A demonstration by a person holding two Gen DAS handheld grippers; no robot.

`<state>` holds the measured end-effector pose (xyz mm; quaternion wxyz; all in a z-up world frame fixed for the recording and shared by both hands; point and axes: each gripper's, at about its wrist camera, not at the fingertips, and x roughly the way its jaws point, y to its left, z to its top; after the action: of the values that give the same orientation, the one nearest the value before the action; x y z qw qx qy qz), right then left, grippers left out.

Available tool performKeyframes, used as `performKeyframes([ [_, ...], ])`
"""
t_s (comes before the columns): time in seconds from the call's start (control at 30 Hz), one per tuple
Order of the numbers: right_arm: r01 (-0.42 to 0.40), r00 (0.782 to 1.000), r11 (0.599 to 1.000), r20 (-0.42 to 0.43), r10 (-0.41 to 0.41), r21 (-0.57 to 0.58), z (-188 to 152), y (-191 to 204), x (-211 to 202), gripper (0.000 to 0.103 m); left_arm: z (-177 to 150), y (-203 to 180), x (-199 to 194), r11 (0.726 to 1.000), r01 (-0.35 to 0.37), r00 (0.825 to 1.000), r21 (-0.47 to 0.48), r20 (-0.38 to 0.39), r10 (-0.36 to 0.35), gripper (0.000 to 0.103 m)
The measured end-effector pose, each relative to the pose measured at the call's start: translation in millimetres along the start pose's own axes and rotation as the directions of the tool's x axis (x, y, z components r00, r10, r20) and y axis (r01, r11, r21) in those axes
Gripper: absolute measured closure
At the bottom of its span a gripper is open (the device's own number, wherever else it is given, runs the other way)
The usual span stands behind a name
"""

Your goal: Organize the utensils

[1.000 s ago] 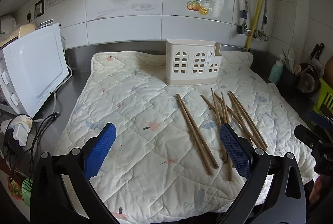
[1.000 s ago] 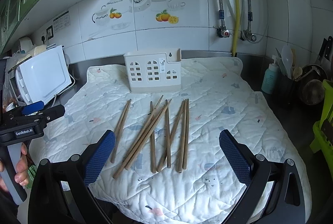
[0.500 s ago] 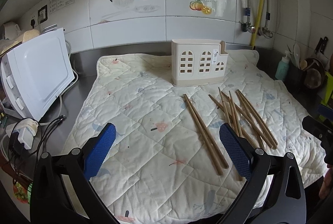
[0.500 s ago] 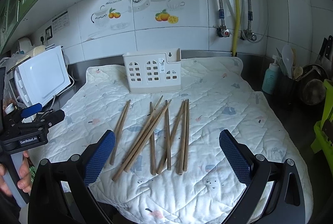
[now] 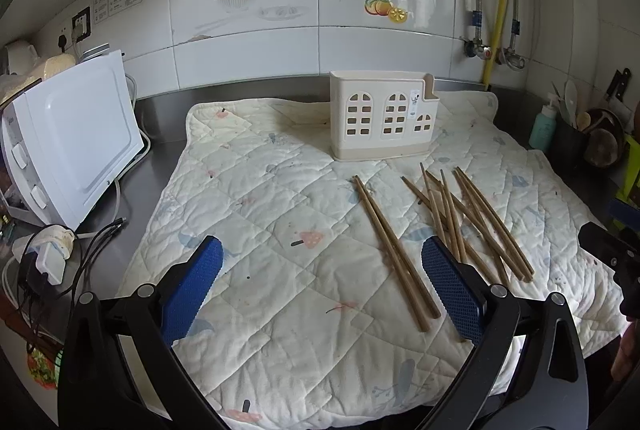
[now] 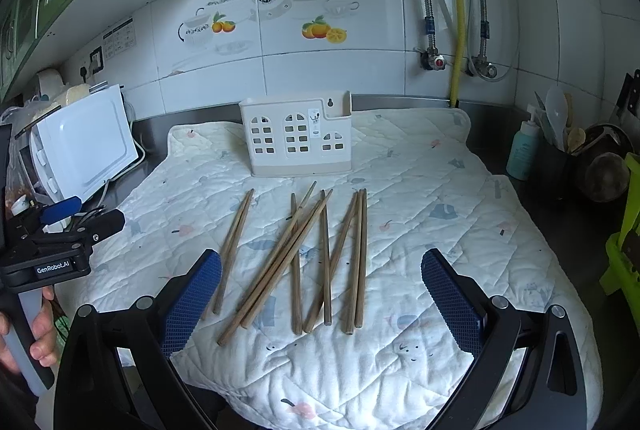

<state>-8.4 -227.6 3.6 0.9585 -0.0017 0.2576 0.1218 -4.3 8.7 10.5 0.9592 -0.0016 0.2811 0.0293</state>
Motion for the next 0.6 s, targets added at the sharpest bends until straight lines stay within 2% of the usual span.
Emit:
performKeyframes([
  [0.33,0.076,0.997,0.996,0.013,-0.075,-0.048,0.5,3.2,0.3,0.006,-2.2,-1.2,3.1,1.0,0.0,1.0,0.004,-0.01,0.0,0.005],
  [0.6,0.08,0.997,0.996,0.014,-0.079,-0.048,-0.2,2.8,-0.2,0.006,-3.6,-2.5,2.1,1.0,-0.007,1.0,0.015,-0.012,0.007,0.005],
])
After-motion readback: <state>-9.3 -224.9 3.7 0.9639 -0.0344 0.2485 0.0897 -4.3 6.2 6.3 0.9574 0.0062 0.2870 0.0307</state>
